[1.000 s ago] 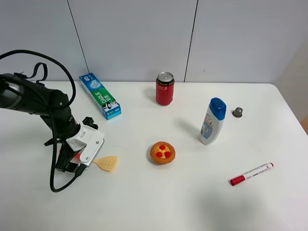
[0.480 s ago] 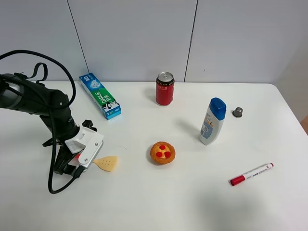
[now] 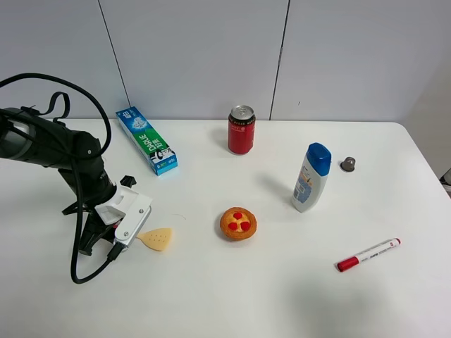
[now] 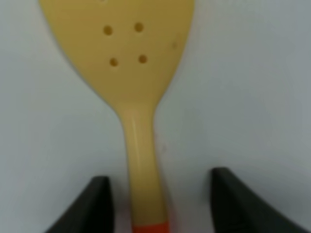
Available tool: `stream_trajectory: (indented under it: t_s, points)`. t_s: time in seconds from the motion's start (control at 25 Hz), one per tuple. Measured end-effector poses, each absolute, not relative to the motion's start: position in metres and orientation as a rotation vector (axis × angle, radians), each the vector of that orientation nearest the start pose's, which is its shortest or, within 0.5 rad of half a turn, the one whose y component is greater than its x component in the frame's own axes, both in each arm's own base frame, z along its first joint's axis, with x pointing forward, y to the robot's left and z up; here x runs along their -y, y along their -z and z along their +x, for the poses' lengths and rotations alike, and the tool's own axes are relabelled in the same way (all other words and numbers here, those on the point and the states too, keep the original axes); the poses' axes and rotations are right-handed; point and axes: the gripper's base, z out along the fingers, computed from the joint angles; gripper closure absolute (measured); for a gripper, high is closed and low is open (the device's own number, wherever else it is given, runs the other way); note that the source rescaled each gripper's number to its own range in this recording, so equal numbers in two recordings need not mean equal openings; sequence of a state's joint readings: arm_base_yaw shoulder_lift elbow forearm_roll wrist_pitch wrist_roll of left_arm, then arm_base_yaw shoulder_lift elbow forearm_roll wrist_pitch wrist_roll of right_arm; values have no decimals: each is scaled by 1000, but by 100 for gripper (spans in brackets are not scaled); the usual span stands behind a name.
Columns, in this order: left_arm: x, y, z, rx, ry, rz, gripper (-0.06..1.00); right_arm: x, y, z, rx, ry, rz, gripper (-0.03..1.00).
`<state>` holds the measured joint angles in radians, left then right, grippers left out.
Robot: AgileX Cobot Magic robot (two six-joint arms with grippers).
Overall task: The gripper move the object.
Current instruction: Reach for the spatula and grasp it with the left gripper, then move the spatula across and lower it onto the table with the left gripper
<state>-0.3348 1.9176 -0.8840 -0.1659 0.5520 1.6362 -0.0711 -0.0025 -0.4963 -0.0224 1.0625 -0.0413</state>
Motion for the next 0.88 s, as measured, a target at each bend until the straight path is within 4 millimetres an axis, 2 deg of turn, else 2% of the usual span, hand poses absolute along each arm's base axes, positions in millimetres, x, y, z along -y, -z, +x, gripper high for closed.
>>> stream_trajectory:
  t_s: [0.12,0.48,0.68,0.88]
  points:
    - [108,-94,284,1989,-56,-2576,94,1,-276,-5,-2048,97,32,-3]
    - [109,-97,285,2025,-54,-2571,94,1,-276,-5,-2048,97,32,-3]
    - [113,-127,297,2080,53,-2654,94,1,-276,-5,-2048,97,32,-3]
    - [122,-162,327,2121,226,-2769,94,1,-276,-5,-2048,97,32,-3]
